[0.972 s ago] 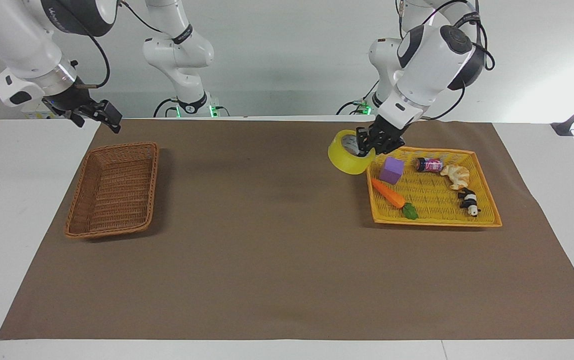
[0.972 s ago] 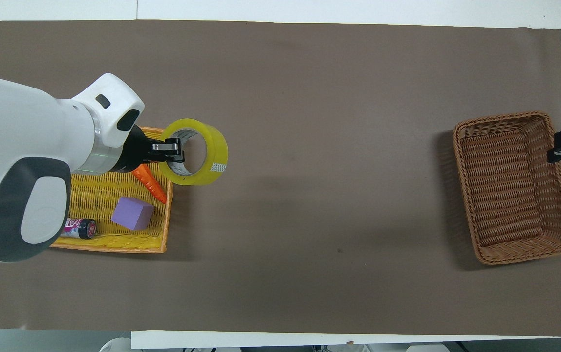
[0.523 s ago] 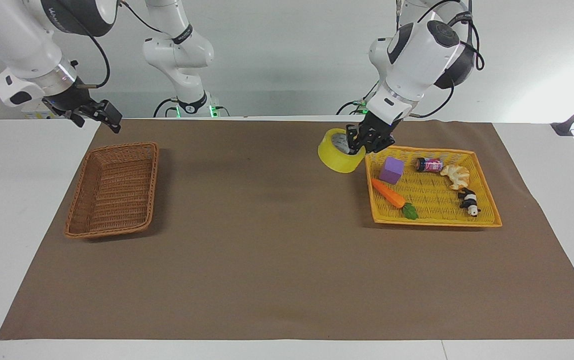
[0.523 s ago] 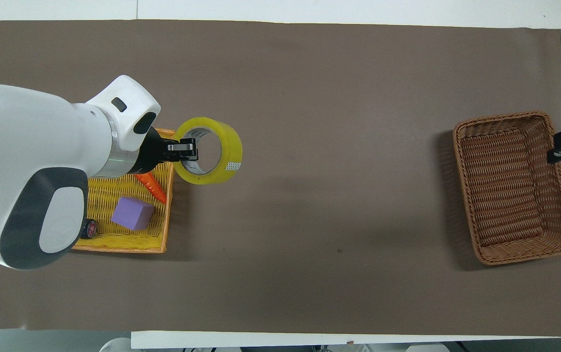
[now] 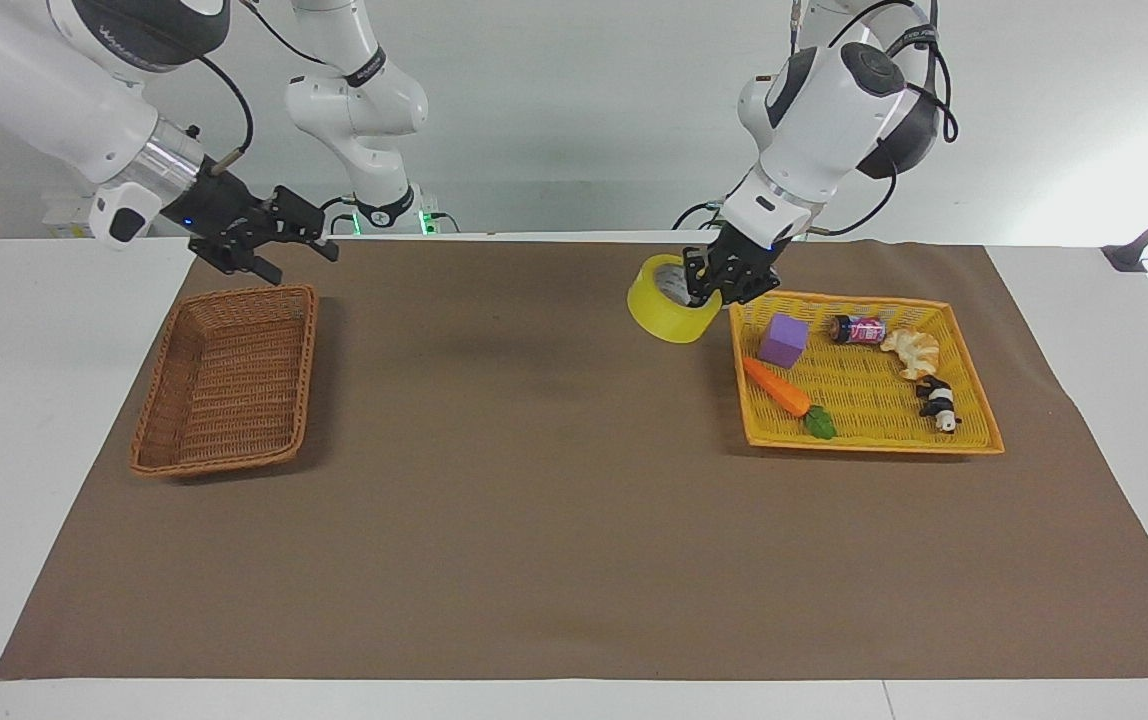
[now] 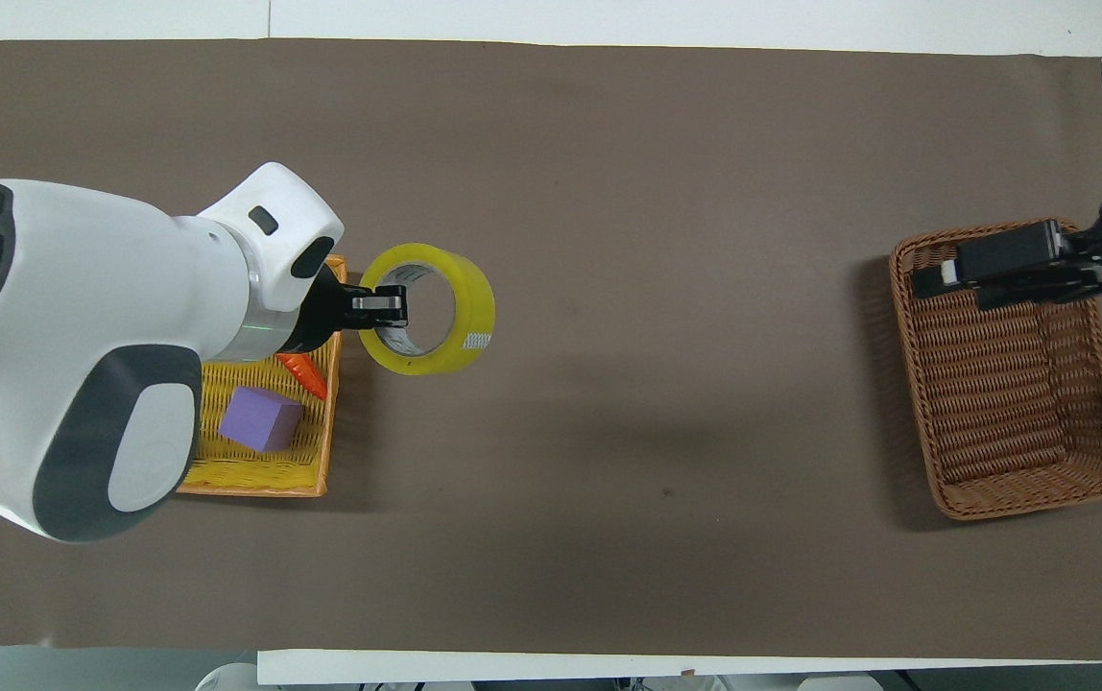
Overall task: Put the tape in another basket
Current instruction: 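Hold the tape with the left gripper while the right gripper reaches it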
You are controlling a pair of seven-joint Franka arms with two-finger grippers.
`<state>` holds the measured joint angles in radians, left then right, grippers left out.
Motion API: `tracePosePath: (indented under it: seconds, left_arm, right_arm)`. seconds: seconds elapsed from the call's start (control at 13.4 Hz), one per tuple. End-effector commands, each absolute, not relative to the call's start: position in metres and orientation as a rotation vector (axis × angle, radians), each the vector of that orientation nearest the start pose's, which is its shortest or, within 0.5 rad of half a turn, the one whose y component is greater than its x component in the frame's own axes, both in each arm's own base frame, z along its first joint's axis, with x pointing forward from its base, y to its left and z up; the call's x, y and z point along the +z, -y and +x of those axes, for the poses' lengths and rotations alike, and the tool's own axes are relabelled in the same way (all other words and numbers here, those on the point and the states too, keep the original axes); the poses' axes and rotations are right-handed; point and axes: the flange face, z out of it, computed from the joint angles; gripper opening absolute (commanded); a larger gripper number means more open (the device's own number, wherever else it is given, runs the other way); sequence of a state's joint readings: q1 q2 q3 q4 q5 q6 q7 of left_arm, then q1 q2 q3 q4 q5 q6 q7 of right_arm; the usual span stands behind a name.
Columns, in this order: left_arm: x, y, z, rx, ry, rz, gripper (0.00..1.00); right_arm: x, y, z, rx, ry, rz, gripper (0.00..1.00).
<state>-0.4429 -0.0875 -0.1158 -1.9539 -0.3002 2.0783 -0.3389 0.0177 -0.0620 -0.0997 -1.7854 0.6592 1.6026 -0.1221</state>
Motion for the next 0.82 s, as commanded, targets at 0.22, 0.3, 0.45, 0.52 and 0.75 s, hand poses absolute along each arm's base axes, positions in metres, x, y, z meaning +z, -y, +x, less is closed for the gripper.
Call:
tracePosePath:
  seconds: [0.22, 0.3, 0.45, 0.52, 0.75]
  left_arm:
    - [0.535, 0.327, 0.454, -0.171, -0.160, -3.495, 0.00]
    - [0.536, 0.328, 0.454, -0.173, -0.164, -3.496, 0.00]
    - [0.536, 0.335, 0.449, -0.175, -0.187, -3.497, 0.00]
    - [0.536, 0.335, 0.450, -0.180, -0.186, -3.498, 0.00]
    - [0.536, 0.336, 0.449, -0.180, -0.177, -3.499, 0.00]
  right_arm:
    - [0.553, -0.125, 0.537, -0.147, -0.035, -2.171, 1.00]
    - [0.549, -0.141, 0.537, -0.183, -0.008, -2.132, 1.00]
    - [0.530, -0.169, 0.532, -0.183, 0.057, -2.060, 1.00]
    - [0.519, -0.177, 0.533, -0.183, 0.070, -2.048, 1.00]
    - [0.502, -0.198, 0.537, -0.198, 0.068, -2.068, 1.00]
